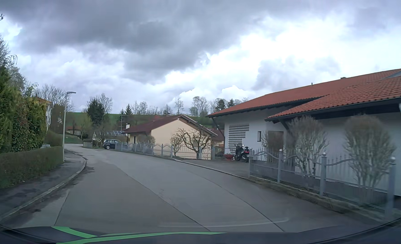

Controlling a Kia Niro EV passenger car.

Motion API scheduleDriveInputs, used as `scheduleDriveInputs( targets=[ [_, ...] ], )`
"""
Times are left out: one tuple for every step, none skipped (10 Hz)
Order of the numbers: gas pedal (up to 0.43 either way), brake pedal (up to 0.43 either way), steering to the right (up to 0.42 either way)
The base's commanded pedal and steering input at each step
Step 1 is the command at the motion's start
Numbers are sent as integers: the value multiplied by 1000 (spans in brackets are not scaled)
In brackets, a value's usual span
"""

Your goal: Follow the waypoints while adhering to traffic rules and regulations

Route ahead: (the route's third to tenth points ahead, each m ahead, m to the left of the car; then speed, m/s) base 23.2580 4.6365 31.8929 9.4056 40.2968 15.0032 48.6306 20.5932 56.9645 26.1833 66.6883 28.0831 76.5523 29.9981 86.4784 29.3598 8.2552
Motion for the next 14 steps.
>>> scheduleDriveInputs(
  targets=[
    [79, 0, -91],
    [79, 0, -91],
    [79, 0, -91],
    [79, 0, -91],
    [79, 0, -91],
    [79, 0, -92],
    [79, 0, -91],
    [87, 0, -92],
    [87, 0, -92],
    [87, 0, -92],
    [87, 0, -96],
    [87, 0, -99],
    [87, 0, -99],
    [98, 0, -99]
  ],
)
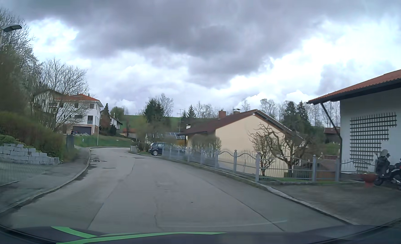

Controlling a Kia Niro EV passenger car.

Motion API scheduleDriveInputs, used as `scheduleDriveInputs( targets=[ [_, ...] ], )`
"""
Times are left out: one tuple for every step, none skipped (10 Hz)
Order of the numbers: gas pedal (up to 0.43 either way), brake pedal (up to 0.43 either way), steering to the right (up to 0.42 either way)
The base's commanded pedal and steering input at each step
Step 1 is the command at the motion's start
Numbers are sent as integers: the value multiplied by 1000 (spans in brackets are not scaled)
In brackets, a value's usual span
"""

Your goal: Follow the waypoints while adhering to traffic rules and regulations

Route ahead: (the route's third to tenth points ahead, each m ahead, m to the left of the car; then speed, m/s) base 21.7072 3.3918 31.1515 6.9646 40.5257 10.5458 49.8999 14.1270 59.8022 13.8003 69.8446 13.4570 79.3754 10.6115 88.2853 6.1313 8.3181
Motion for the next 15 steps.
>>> scheduleDriveInputs(
  targets=[
    [98, 0, -99],
    [98, 0, -99],
    [110, 0, -99],
    [110, 0, -99],
    [110, 0, -99],
    [118, 0, -100],
    [118, 0, -99],
    [118, 0, -98],
    [130, 0, -96],
    [130, 0, -92],
    [130, 0, -87],
    [130, 0, -83],
    [130, 0, -78],
    [130, 0, -70],
    [130, 0, -63]
  ],
)
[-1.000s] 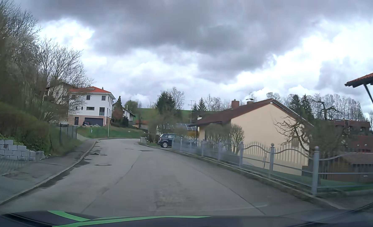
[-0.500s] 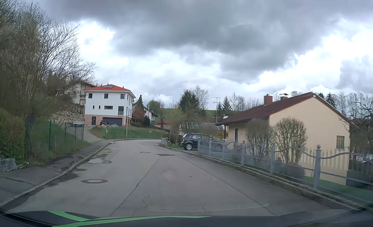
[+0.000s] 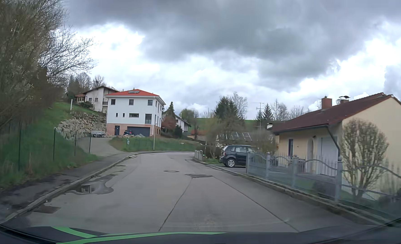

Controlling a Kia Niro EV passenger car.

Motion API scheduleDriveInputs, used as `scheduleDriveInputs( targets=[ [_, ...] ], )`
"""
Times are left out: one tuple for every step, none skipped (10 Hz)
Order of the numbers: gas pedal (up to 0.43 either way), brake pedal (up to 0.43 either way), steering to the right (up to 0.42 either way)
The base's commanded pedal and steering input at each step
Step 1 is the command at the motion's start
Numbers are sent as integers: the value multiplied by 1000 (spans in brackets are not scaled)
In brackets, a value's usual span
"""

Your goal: Follow the waypoints while adhering to traffic rules and regulations

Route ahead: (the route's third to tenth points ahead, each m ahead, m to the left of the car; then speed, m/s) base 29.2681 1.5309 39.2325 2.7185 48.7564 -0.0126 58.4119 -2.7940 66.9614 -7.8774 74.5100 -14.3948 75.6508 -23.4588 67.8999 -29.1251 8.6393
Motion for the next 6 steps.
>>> scheduleDriveInputs(
  targets=[
    [130, 0, -61],
    [130, 0, -59],
    [130, 0, -59],
    [130, 0, -58],
    [130, 0, -54],
    [130, 0, -50]
  ],
)
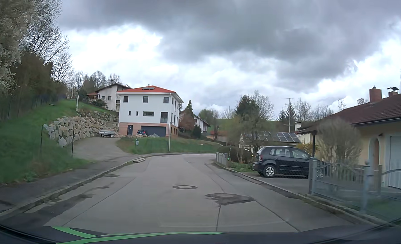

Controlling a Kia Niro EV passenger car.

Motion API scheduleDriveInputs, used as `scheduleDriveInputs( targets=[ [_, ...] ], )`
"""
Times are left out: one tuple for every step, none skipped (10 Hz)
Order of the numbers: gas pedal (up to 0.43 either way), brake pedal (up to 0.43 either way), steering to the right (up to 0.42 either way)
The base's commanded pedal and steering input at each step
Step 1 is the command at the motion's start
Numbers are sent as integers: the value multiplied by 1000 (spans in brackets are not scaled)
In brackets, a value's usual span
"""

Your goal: Follow the waypoints while adhering to traffic rules and regulations

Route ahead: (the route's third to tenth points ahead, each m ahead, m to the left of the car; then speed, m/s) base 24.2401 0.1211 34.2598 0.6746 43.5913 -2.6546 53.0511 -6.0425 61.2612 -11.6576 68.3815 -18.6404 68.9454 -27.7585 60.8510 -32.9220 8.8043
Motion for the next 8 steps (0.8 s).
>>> scheduleDriveInputs(
  targets=[
    [130, 0, -46],
    [130, 0, -40],
    [118, 0, -31],
    [118, 0, -28],
    [118, 0, -25],
    [118, 0, -24],
    [118, 0, -20],
    [118, 0, -11]
  ],
)
